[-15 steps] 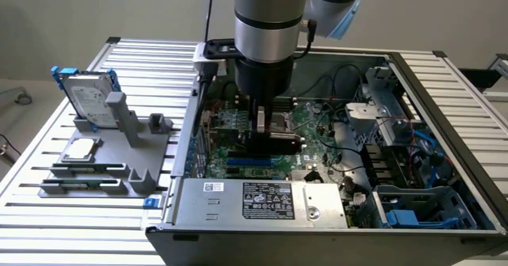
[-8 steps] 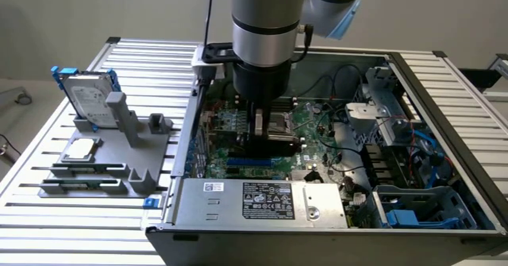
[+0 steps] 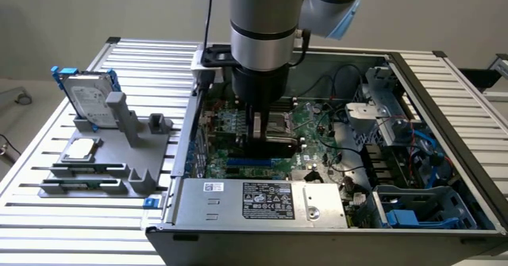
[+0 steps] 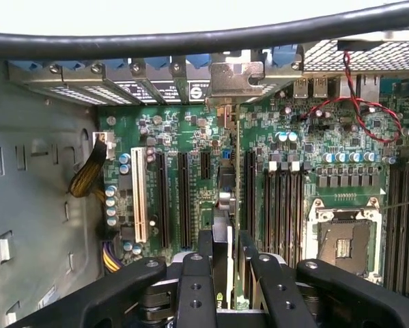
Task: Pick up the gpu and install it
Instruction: 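Insert the gpu into the slot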
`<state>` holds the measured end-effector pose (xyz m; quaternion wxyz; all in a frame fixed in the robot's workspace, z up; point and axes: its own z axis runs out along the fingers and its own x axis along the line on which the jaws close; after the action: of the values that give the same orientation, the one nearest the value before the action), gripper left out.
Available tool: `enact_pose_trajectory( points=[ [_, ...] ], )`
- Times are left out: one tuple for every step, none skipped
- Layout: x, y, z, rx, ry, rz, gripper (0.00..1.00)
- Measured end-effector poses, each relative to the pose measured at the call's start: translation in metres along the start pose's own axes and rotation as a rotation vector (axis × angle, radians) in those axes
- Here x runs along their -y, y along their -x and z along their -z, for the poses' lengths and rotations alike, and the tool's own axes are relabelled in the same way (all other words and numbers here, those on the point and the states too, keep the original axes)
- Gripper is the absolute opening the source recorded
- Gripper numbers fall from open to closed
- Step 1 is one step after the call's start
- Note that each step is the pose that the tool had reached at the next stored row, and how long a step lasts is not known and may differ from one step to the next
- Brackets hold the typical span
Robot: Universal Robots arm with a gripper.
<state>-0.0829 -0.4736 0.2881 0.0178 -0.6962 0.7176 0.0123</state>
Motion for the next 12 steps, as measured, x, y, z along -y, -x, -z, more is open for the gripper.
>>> enact_pose_trajectory(
  points=[
    [-0.0004, 0.0, -0.001, 0.0003, 0.0, 0.0, 0.26],
    [-0.0009, 0.0, -0.002, 0.0005, 0.0, 0.0, 0.26],
    [-0.0015, 0.0, -0.003, 0.0007, 0.0, -0.001, 0.26],
    [-0.0019, 0.0, -0.0041, 0.0011, -0.0001, -0.001, 0.26],
    [-0.0023, 0.0, -0.0051, 0.0013, -0.0001, -0.001, 0.26],
    [-0.0025, 0.0, -0.0061, 0.0016, 0.0, -0.001, 0.26],
    [-0.0025, 0.0, -0.0071, 0.0022, 0.0001, -0.001, 0.26],
    [-0.0026, 0.0, -0.0079, 0.0032, 0.0001, -0.001, 0.26],
    [-0.0026, 0.0, -0.0087, 0.0041, 0.0001, -0.001, 0.26],
    [-0.0027, 0.0, -0.0095, 0.0047, 0.0001, -0.001, 0.26],
    [-0.0028, 0.0, -0.0103, 0.0055, 0.0001, -0.001, 0.26],
    [-0.003, 0.0, -0.0111, 0.0061, 0.0002, -0.001, 0.26]
  ],
)
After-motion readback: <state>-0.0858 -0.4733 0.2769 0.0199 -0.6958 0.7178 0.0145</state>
